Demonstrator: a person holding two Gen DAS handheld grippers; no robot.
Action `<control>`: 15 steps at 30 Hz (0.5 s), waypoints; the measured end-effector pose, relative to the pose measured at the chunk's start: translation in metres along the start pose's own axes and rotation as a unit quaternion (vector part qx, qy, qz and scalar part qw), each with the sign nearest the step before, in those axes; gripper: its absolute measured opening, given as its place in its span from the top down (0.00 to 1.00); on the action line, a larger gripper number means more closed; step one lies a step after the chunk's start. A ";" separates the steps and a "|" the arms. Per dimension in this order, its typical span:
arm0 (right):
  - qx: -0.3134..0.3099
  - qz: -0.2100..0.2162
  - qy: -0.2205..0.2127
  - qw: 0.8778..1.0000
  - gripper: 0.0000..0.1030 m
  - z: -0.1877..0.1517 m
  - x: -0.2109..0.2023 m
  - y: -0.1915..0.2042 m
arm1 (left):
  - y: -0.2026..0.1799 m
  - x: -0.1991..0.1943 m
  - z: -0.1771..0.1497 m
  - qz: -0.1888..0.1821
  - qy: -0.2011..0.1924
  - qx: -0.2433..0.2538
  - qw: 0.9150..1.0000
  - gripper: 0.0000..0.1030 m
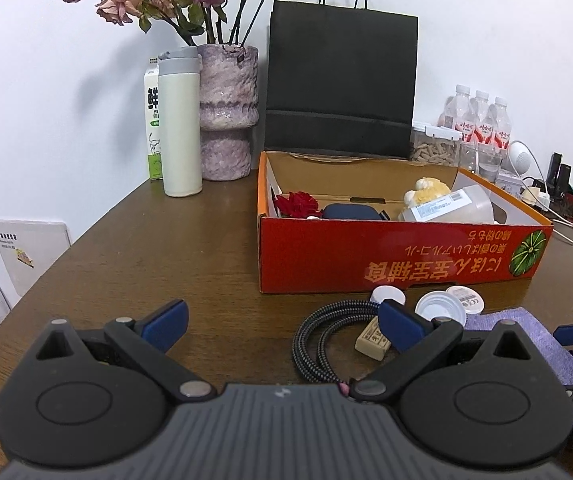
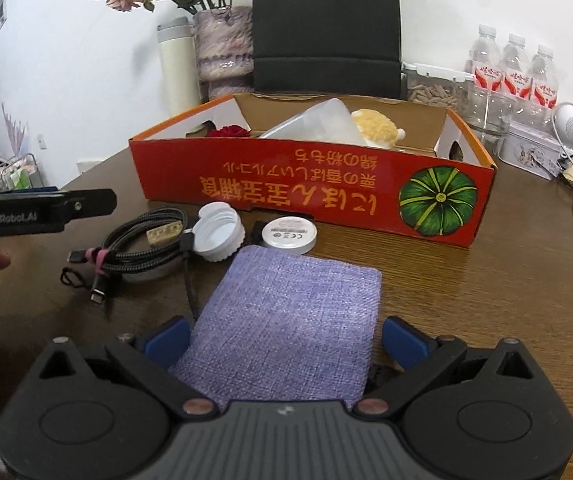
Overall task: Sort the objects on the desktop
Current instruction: 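Grasp the purple cloth with the right gripper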
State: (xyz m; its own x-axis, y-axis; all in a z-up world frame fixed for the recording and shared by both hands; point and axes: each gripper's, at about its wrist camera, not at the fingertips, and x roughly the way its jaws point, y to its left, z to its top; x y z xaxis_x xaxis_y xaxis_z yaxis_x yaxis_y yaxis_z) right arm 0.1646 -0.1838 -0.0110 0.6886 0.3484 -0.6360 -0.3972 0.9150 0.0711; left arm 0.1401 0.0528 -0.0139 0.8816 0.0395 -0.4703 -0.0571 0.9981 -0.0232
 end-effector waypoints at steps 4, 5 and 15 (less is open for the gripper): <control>-0.011 0.002 -0.002 1.000 0.06 0.000 -0.001 0.004 | 0.000 0.001 -0.001 0.001 0.004 0.002 1.000 0.00; -0.014 0.003 -0.003 1.000 0.08 -0.001 -0.001 0.005 | -0.001 0.001 -0.001 0.001 0.005 0.002 1.000 0.00; -0.016 0.006 -0.014 1.000 0.36 0.001 -0.005 0.006 | -0.001 0.005 -0.003 0.004 0.013 0.005 1.000 0.00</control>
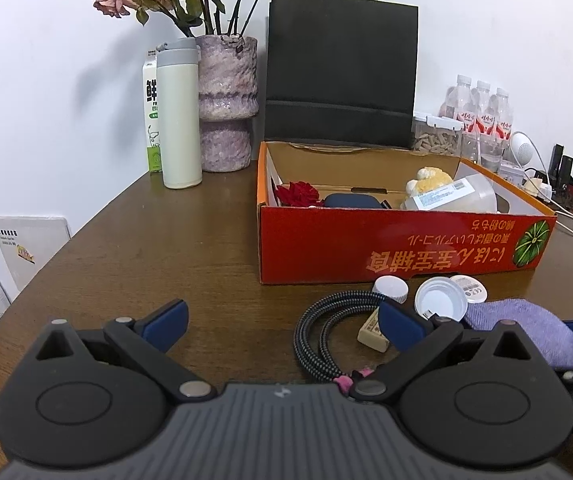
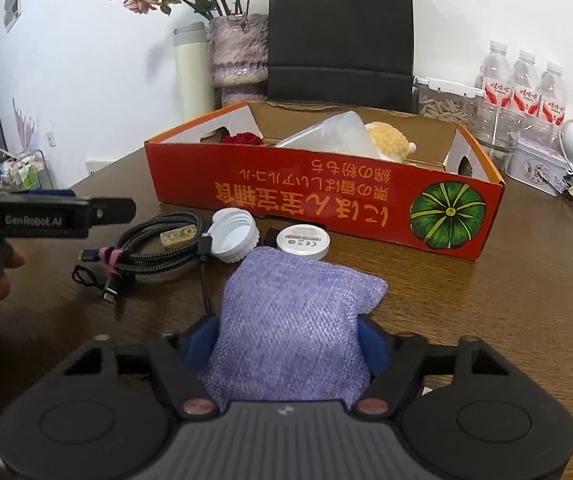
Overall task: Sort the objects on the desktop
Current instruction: 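Grasp the purple cloth with the right gripper, then grasp and lift the braided black cable with the left gripper while the right holds the cloth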
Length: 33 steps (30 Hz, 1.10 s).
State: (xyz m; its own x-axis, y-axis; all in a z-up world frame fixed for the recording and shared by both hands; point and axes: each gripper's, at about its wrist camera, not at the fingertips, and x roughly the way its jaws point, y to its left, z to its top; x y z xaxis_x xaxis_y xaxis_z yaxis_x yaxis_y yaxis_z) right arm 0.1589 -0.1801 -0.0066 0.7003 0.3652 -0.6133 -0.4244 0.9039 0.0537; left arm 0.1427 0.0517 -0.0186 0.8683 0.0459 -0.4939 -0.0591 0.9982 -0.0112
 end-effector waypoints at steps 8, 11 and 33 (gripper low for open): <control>0.016 0.007 -0.016 1.000 0.65 0.002 -0.007 -0.005 | -0.003 -0.001 -0.003 -0.001 0.006 0.004 1.000 0.00; 0.022 0.010 -0.025 0.999 0.71 0.003 -0.011 -0.006 | -0.004 -0.001 -0.005 -0.001 0.009 0.005 1.000 0.00; 0.070 -0.045 -0.094 0.992 0.84 0.013 -0.040 -0.042 | -0.030 0.016 -0.011 -0.040 0.066 0.031 0.997 0.00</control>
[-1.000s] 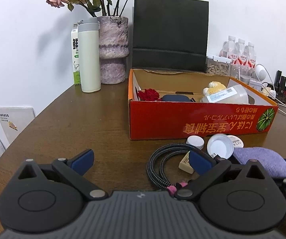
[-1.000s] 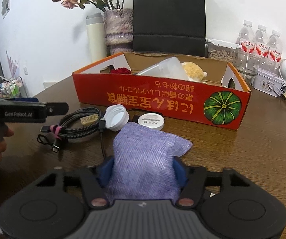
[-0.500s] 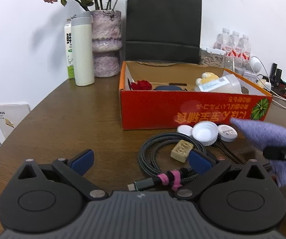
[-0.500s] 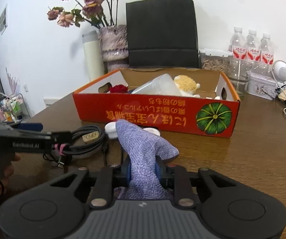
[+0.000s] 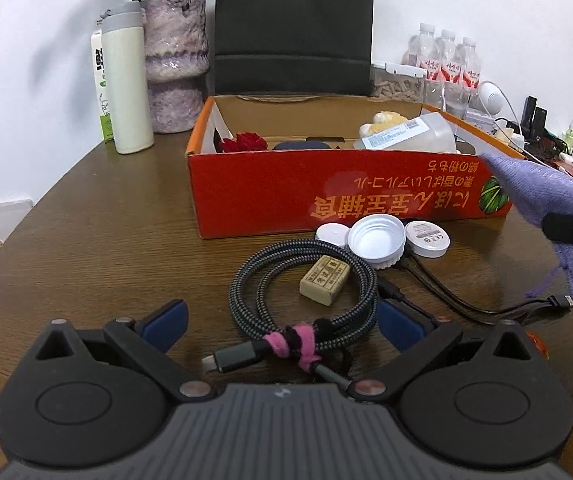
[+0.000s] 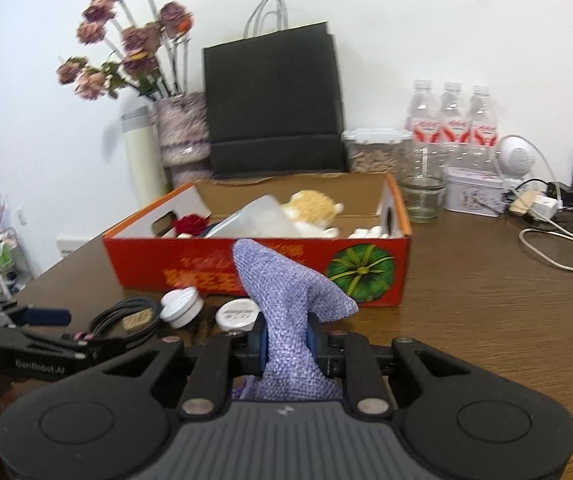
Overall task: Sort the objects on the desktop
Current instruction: 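Grasp and lift the braided black cable with the left gripper while the right holds the cloth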
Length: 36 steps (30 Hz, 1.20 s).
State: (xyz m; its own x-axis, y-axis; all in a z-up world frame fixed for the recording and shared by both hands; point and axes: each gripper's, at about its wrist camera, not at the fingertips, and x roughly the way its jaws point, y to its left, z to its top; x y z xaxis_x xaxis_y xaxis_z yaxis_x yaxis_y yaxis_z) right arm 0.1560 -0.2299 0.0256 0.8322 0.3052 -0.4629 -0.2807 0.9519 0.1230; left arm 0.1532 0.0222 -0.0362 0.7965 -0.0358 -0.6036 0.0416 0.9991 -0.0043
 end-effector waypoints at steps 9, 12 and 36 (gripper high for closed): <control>0.011 -0.006 0.000 1.000 0.84 0.000 0.001 -0.006 | -0.003 0.021 0.009 -0.008 0.024 -0.004 1.000 0.00; 0.011 -0.005 0.003 1.000 0.84 -0.001 0.002 -0.005 | -0.004 0.025 0.012 -0.005 0.024 -0.001 1.000 0.00; 0.009 -0.005 0.006 1.000 0.84 -0.005 0.003 -0.002 | -0.006 0.014 0.013 -0.004 -0.006 0.004 1.000 0.14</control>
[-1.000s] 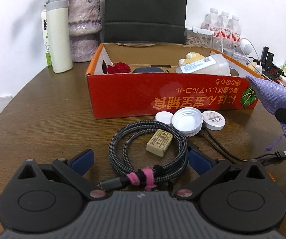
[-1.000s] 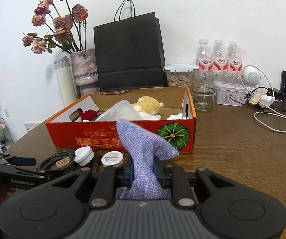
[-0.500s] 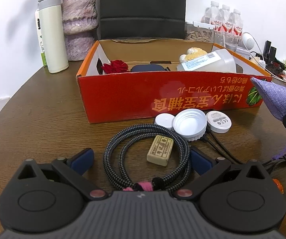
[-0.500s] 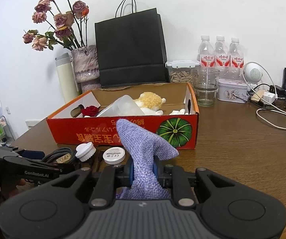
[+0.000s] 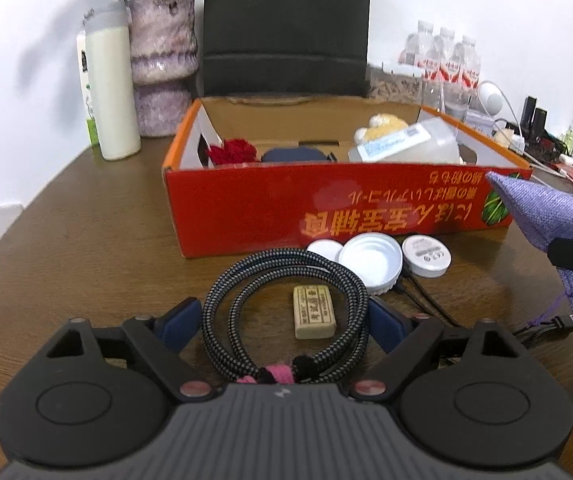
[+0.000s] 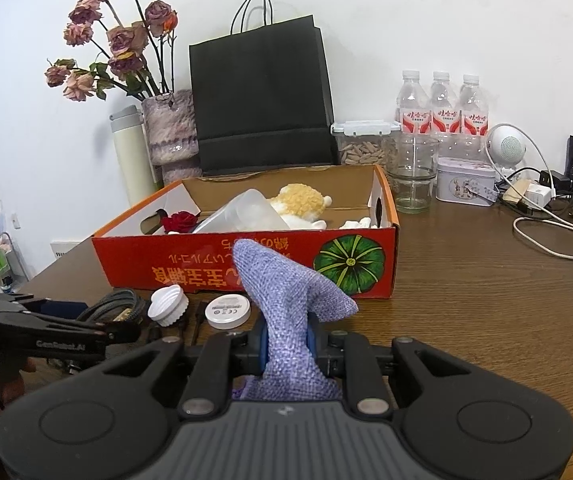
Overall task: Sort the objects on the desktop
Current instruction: 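Grasp and lift the braided black cable with the left gripper while the right holds the cloth, then carry cable and cloth over the box and open the left gripper to drop the cable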
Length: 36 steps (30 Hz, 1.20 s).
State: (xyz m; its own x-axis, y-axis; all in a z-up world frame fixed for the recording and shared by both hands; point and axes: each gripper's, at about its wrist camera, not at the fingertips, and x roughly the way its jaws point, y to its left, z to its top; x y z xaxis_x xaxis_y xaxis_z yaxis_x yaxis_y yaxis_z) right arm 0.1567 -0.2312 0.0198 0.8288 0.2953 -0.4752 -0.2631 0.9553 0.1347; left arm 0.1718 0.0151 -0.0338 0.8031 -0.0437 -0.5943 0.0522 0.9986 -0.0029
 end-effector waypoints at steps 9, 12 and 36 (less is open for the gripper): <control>-0.002 0.004 -0.033 0.999 0.84 0.009 -0.012 0.001 | 0.002 -0.038 0.011 -0.013 -0.060 -0.009 0.998 0.14; -0.006 0.011 -0.052 0.999 0.84 0.018 -0.017 0.002 | 0.002 -0.048 0.022 -0.023 -0.084 -0.014 0.996 0.14; -0.005 -0.002 -0.142 0.990 0.84 0.132 0.084 -0.007 | 0.001 0.017 0.138 -0.008 -0.183 -0.059 0.981 0.18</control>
State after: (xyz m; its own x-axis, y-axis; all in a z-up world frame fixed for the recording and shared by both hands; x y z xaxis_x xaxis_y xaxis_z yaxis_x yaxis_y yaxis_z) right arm 0.2932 -0.2110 0.0940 0.9349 0.2840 -0.2130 -0.2626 0.9570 0.1235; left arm 0.2672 0.0115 0.0673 0.9635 -0.0447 -0.2640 0.0145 0.9932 -0.1154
